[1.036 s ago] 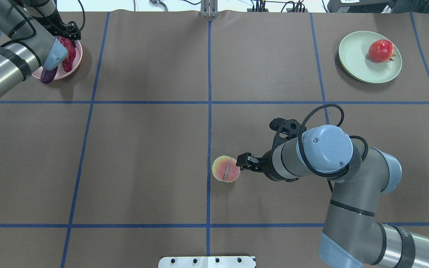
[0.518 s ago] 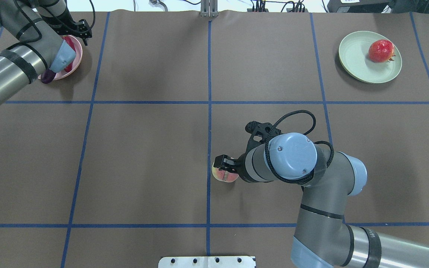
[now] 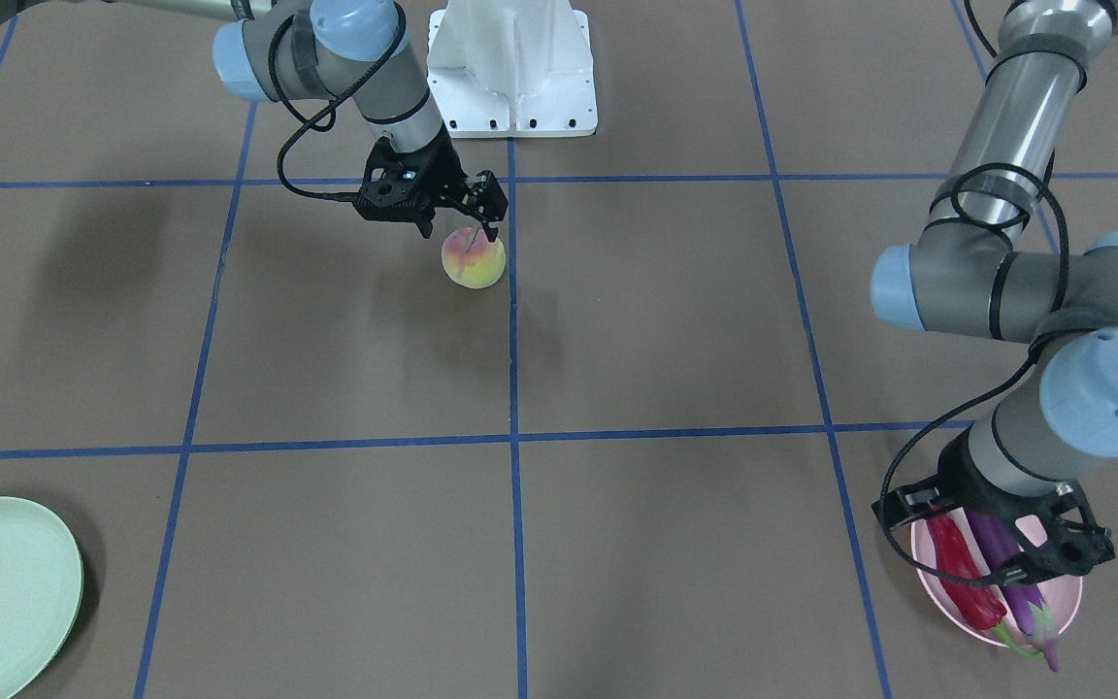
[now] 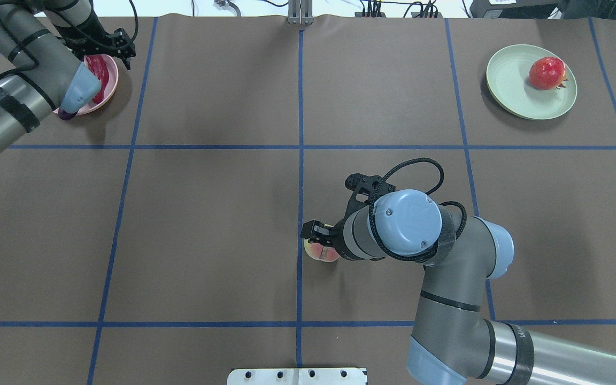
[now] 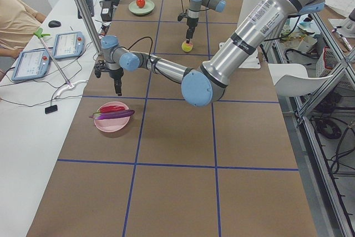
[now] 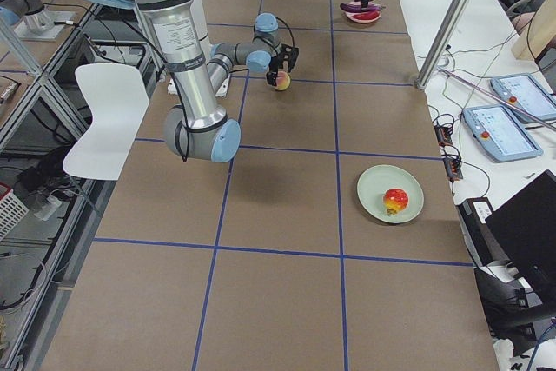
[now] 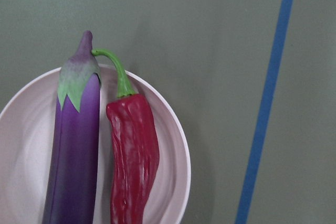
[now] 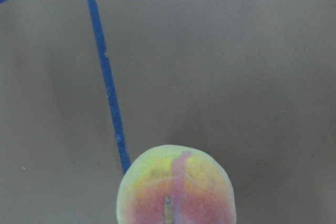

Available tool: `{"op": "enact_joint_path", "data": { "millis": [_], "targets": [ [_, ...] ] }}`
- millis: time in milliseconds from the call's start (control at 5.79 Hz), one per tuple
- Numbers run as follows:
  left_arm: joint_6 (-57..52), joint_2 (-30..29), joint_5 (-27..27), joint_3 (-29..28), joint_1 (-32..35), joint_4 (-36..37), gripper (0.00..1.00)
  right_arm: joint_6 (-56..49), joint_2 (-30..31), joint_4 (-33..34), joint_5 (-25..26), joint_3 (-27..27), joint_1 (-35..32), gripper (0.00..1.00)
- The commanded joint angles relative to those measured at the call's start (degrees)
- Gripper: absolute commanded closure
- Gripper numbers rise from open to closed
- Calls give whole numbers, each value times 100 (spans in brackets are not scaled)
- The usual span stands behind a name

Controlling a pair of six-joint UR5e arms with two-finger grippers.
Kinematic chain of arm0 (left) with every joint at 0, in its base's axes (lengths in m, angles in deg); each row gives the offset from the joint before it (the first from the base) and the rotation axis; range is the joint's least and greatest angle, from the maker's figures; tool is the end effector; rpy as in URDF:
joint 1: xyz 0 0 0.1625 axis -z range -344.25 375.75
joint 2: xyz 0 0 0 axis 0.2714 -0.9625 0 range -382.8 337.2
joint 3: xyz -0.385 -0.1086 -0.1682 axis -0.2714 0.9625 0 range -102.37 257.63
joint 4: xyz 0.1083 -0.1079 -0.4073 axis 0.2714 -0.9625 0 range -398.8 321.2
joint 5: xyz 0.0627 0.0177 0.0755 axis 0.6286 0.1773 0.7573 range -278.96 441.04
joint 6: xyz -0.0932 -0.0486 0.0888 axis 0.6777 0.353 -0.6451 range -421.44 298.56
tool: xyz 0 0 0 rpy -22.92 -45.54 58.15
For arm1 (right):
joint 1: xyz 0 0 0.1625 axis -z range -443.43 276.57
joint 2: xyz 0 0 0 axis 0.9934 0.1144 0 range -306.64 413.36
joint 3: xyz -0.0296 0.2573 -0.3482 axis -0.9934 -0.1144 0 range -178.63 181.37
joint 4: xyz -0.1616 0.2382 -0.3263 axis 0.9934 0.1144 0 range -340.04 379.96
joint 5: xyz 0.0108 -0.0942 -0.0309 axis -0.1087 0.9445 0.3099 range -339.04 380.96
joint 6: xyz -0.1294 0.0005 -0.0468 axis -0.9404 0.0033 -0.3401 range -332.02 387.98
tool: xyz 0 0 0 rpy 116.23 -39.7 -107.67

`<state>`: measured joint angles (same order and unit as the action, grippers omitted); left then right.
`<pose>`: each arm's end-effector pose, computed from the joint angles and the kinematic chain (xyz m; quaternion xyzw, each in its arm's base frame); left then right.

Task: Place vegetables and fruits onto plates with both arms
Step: 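Close right gripper on the peach while left gripper releases the chili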

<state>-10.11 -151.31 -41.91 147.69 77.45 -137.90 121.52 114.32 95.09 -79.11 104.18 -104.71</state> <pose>0.3300 -0.7363 0.4261 -0.0002 0.3584 -0.1194 0.9259 -0.6007 -0.3512 0.2566 -0.0034 -0.4794 0.1477 0.8651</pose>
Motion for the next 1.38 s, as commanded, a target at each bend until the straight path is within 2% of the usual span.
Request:
{"op": "enact_joint_path", "data": {
  "millis": [0,345,518,691,863,1036,1209],
  "targets": [
    [106,230,-63,847,-1,599,0,23,-215,-7,92,-347,0,0],
    [219,230,-54,1009,-9,779,0,15,-225,-33,171,-524,0,0],
    [220,299,-133,1366,-1,1023,0,15,-242,-42,198,-533,0,0],
    [186,770,-316,2239,-1,1382,0,15,-251,-42,198,-542,0,0],
    [159,1358,-431,2970,-1,1403,0,23,-269,-42,215,-542,0,7],
    [168,1511,-493,3186,-9,1403,0,285,-312,-51,207,-542,0,99],
    [168,1513,-494,3189,-9,1403,0,357,-313,-321,207,-542,-8,100]
  ]
}}
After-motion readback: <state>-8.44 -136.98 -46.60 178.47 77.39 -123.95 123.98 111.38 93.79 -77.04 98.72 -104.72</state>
